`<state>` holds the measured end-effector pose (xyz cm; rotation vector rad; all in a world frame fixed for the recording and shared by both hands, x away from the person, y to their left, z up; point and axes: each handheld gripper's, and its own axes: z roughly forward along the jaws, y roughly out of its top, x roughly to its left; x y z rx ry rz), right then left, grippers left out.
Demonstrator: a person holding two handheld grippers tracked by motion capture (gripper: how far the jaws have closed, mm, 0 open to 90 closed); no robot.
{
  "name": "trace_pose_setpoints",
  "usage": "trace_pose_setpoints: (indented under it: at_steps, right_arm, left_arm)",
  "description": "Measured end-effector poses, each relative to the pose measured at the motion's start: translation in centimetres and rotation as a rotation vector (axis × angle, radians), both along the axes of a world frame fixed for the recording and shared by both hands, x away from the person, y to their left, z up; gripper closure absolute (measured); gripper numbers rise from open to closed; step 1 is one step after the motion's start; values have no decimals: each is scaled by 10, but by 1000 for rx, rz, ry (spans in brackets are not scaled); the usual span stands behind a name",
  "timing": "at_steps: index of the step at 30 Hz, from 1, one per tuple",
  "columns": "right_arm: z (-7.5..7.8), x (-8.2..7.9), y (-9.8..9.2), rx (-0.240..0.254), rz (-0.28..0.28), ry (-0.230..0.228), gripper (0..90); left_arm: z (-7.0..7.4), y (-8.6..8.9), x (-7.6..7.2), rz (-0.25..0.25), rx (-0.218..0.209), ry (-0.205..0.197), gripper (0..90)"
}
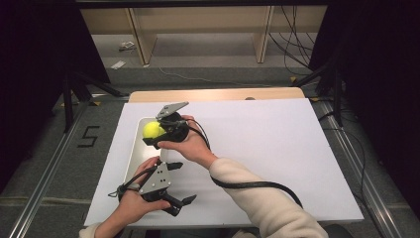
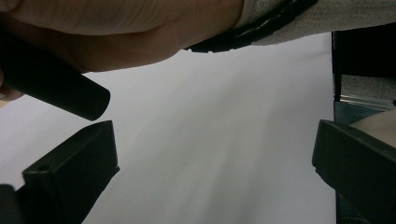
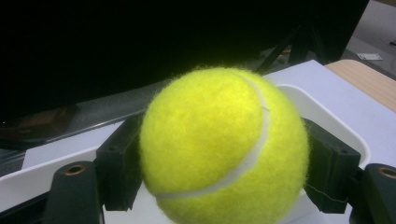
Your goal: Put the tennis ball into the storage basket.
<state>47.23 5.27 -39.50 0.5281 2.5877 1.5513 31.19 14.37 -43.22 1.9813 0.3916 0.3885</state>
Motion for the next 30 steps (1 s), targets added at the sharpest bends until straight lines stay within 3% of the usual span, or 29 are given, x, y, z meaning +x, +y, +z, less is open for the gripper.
trace_pose_setpoints:
  at_steps: [30]
  right_arm:
    - [-7,3,9,-35,21,19,265]
  left_arm:
    - [0,-1,-1,-3,7,-4,0]
